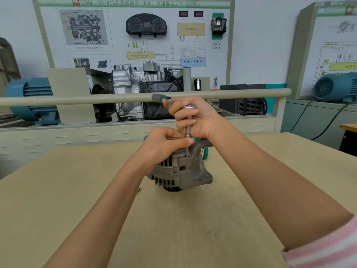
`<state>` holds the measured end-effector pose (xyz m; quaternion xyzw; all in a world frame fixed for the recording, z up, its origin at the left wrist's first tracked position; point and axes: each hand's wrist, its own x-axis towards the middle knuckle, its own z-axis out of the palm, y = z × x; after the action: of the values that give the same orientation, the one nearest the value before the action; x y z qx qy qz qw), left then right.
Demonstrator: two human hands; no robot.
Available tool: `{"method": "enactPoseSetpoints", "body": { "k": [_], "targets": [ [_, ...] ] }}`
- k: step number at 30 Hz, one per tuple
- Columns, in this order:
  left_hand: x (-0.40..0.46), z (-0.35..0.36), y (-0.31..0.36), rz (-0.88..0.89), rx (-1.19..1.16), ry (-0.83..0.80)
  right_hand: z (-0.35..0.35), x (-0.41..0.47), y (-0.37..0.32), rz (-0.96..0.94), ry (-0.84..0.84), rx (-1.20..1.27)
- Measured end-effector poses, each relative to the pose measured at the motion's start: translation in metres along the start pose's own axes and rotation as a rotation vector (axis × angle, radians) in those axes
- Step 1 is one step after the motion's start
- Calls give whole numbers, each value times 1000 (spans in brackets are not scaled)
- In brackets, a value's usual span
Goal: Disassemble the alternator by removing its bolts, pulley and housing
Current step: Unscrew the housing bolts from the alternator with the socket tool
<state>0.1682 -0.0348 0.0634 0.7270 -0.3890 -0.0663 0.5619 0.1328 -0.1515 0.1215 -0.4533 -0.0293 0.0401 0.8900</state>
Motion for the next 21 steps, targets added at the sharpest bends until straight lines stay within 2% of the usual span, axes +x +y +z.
{"method": "enactPoseSetpoints", "body": {
  "k": [2, 3, 4, 5, 7, 9, 14, 17, 19, 21],
  "targets": [
    [0, 2, 0, 7, 25, 26, 10, 2, 11, -260, 357, 23],
    [1, 3, 0, 14, 50, 38, 15, 3, 16, -459, 552, 31],
    [1, 3, 0, 16, 81, 45, 19, 6, 20, -626, 703, 46],
    [1, 3, 0, 15, 99, 44, 24, 8, 21, -710, 765, 68],
    [1, 3, 0, 1, 77, 33, 29, 7, 16, -652, 759, 97],
    [0, 1, 1, -6, 46, 17, 32, 2, 10, -481, 677, 71],
    [1, -2, -1, -13, -15, -93, 17, 3, -9, -78, 399, -43],
    [2, -4, -2, -13, -44, -88, 13, 5, -15, 110, 206, -119],
    [2, -3, -2, -10, -59, -71, 11, 3, -15, 179, 80, -112],
    [3, -1, -1, -6, -75, -48, 11, -1, -12, 154, 60, -97]
  ]
}}
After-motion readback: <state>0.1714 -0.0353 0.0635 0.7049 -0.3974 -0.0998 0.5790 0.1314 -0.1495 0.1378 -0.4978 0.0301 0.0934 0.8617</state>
